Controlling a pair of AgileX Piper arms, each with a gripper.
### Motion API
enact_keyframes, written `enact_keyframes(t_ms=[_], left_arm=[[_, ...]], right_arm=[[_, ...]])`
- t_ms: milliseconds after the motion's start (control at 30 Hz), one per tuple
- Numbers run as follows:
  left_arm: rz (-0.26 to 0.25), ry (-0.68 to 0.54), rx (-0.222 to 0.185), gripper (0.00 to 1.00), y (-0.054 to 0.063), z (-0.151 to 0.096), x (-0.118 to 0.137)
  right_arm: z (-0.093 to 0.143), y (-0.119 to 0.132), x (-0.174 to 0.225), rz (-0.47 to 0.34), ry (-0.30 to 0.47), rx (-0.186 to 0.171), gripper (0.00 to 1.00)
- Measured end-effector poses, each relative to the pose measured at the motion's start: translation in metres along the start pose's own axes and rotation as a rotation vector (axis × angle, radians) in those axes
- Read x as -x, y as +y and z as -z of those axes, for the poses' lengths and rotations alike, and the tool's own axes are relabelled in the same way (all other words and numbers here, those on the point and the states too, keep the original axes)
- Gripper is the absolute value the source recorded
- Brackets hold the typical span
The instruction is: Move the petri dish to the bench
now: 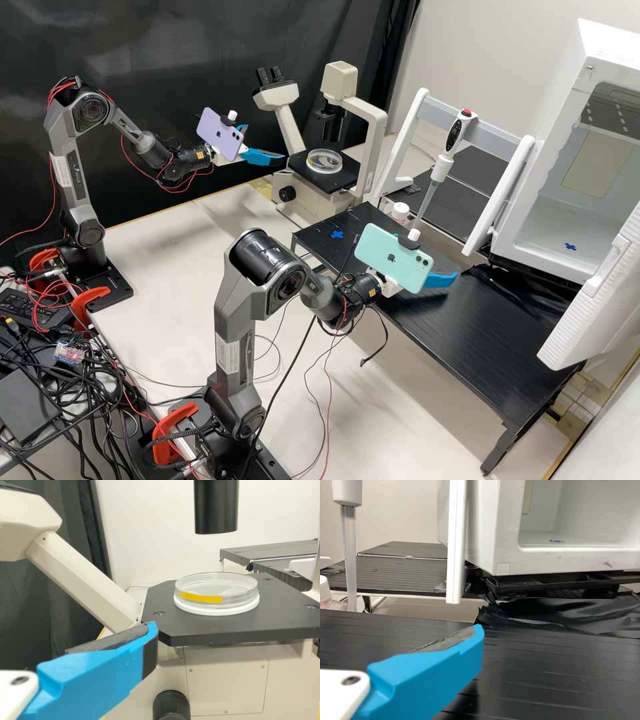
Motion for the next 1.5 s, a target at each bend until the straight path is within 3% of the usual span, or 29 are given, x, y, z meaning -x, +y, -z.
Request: enact_keyframes(t_ms=[567,667,867,1000,1267,1400,1500], left_arm=[[0.000,0.000,0.000,1.00,0.000,0.000,0.000],[0.000,0.000,0.000,1.00,0.000,0.000,0.000],[0.000,0.000,0.000,1.00,0.000,0.000,0.000],[0.000,0.000,0.000,1.00,0.000,0.000,0.000],[0.000,0.000,0.000,1.00,0.000,0.000,0.000],[0.000,0.000,0.000,1.00,0.000,0.000,0.000],[0.000,0.000,0.000,1.00,0.000,0.000,0.000]], right_arm=[[0.001,0.001,0.016,-0.004,0.004,0.000,1.00],[0.006,0.003,0.027,-0.018,0.030,-0.001,1.00],[0.038,-0.003,0.053,-0.018,0.172,-0.006,1.00],[0.068,-0.013,0.067,-0.005,0.278,0.034,1.00],[0.127,-0.036,0.084,0.004,0.428,0.147,1.00],[0.159,-0.045,0.085,0.001,0.493,0.188,1.00],[0.176,-0.053,0.080,0.015,0.512,0.196,1.00]])
